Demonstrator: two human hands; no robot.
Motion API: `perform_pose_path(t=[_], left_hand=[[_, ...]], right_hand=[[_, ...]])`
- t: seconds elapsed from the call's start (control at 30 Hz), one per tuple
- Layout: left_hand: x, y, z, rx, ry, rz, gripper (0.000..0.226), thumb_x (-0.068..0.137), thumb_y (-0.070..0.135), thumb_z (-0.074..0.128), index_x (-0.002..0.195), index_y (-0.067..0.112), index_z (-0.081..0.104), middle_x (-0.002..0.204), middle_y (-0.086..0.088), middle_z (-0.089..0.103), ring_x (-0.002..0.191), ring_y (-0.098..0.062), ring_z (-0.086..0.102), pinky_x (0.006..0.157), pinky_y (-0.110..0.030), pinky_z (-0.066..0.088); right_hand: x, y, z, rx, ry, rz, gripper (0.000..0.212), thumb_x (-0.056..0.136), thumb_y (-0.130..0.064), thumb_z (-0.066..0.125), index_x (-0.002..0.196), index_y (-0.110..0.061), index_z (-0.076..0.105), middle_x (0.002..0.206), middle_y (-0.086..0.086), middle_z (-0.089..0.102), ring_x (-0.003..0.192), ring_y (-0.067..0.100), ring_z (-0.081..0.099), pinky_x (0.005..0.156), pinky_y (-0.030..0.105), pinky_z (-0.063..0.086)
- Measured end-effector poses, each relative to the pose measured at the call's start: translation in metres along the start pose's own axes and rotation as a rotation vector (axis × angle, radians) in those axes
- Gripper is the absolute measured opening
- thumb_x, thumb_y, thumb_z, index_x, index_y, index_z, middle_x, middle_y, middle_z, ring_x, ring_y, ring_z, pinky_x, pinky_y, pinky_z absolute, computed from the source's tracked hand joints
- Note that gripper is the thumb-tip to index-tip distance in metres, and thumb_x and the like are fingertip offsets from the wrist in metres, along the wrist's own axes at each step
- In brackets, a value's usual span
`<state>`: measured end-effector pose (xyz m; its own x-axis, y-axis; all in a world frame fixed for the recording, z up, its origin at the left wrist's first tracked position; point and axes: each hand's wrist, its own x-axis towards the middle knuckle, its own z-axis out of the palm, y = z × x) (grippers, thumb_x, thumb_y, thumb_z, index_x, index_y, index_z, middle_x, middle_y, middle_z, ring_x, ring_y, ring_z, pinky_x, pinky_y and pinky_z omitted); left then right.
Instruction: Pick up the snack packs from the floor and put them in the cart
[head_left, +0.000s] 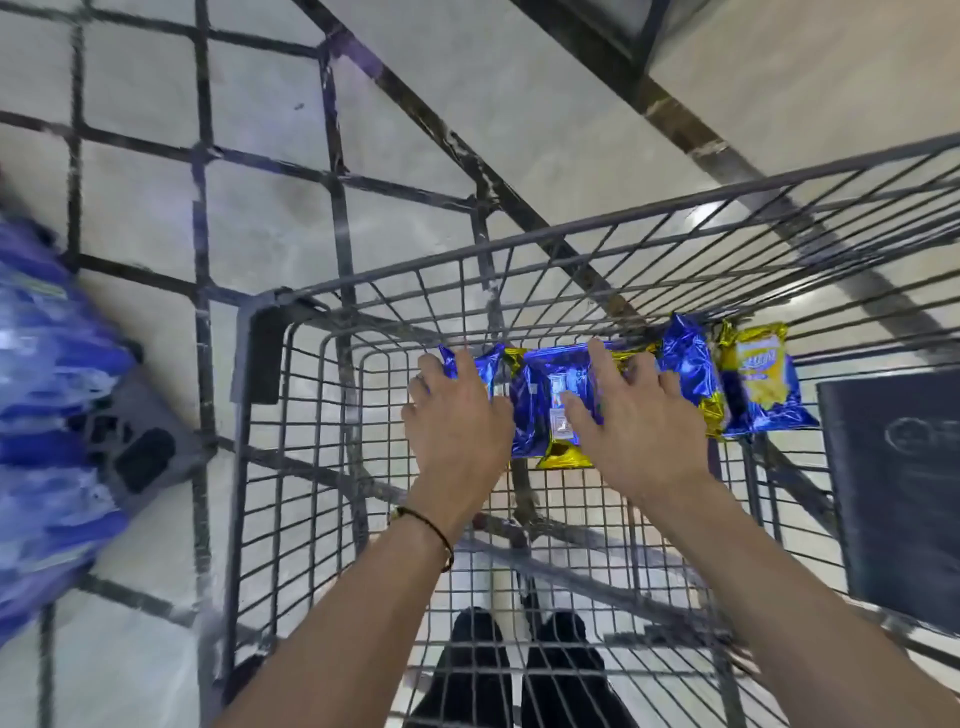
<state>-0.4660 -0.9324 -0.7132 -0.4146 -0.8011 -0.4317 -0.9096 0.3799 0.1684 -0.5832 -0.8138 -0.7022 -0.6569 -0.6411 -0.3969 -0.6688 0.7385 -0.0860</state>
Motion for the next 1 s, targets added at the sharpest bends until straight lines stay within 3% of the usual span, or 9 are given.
perform_pose_path(t=[0.2, 0.4, 0.57, 0.67, 0.77, 0.87, 1.0], left_hand=[[-0.048, -0.005, -0.07, 0.097, -0.01, 0.134, 0.041, 0.096, 0.038, 0.05, 0.132, 0.017, 0.046, 0.13, -0.009, 0.044, 0.119, -0.03, 0.046, 0.093, -0.044, 0.043], [-0.117, -0.017, -0.163, 0.156, 0.051, 0.364, 0.038, 0.097, 0.039, 0.044, 0.131, 0.022, 0.047, 0.133, -0.002, 0.046, 0.12, -0.024, 0.044, 0.101, -0.039, 0.038], [-0.171, -0.015, -0.262, 0.175, 0.139, 0.341, 0.055, 0.086, 0.055, 0.048, 0.129, 0.022, 0.053, 0.134, -0.005, 0.052, 0.124, -0.03, 0.045, 0.103, -0.046, 0.038], [-0.203, -0.015, -0.316, 0.174, 0.228, 0.377, 0.054, 0.085, 0.054, 0.049, 0.125, 0.018, 0.054, 0.127, -0.007, 0.052, 0.119, -0.031, 0.046, 0.098, -0.047, 0.038], [-0.235, -0.019, -0.359, 0.165, 0.344, 0.372, 0.049, 0.081, 0.05, 0.05, 0.117, 0.017, 0.058, 0.116, -0.006, 0.055, 0.111, -0.031, 0.051, 0.092, -0.047, 0.039], [-0.269, -0.027, -0.388, 0.177, 0.427, 0.336, 0.054, 0.082, 0.053, 0.049, 0.123, 0.019, 0.056, 0.127, -0.006, 0.053, 0.118, -0.032, 0.047, 0.098, -0.05, 0.035], [-0.314, -0.047, -0.407, 0.243, 0.482, 0.24, 0.055, 0.083, 0.051, 0.05, 0.13, 0.022, 0.049, 0.139, -0.008, 0.045, 0.126, -0.034, 0.04, 0.101, -0.053, 0.033]], right_hand=[[-0.037, 0.0, -0.057, -0.084, 0.065, -0.104, 0.054, 0.098, -0.05, 0.031, 0.144, -0.024, 0.035, 0.131, 0.011, 0.048, 0.112, 0.036, 0.047, 0.082, 0.047, 0.048], [-0.097, 0.0, -0.156, -0.13, 0.103, -0.165, 0.046, 0.095, -0.045, 0.046, 0.135, -0.023, 0.048, 0.134, 0.007, 0.051, 0.121, 0.035, 0.045, 0.09, 0.051, 0.046], [-0.158, -0.018, -0.254, -0.099, 0.179, -0.225, 0.043, 0.097, -0.044, 0.042, 0.134, -0.023, 0.05, 0.135, 0.005, 0.052, 0.126, 0.031, 0.043, 0.095, 0.049, 0.044], [-0.188, -0.027, -0.304, -0.105, 0.266, -0.273, 0.047, 0.096, -0.044, 0.041, 0.135, -0.02, 0.052, 0.13, 0.008, 0.056, 0.123, 0.033, 0.046, 0.096, 0.049, 0.047], [-0.211, -0.037, -0.348, -0.113, 0.377, -0.367, 0.046, 0.091, -0.041, 0.048, 0.13, -0.016, 0.054, 0.121, 0.01, 0.059, 0.114, 0.033, 0.05, 0.087, 0.049, 0.051], [-0.233, -0.055, -0.387, -0.125, 0.495, -0.48, 0.045, 0.087, -0.035, 0.062, 0.127, -0.015, 0.055, 0.115, 0.009, 0.059, 0.107, 0.033, 0.049, 0.08, 0.048, 0.052], [-0.253, -0.073, -0.415, -0.154, 0.525, -0.62, 0.044, 0.089, -0.038, 0.057, 0.129, -0.019, 0.052, 0.116, 0.006, 0.058, 0.105, 0.031, 0.05, 0.077, 0.045, 0.051]])
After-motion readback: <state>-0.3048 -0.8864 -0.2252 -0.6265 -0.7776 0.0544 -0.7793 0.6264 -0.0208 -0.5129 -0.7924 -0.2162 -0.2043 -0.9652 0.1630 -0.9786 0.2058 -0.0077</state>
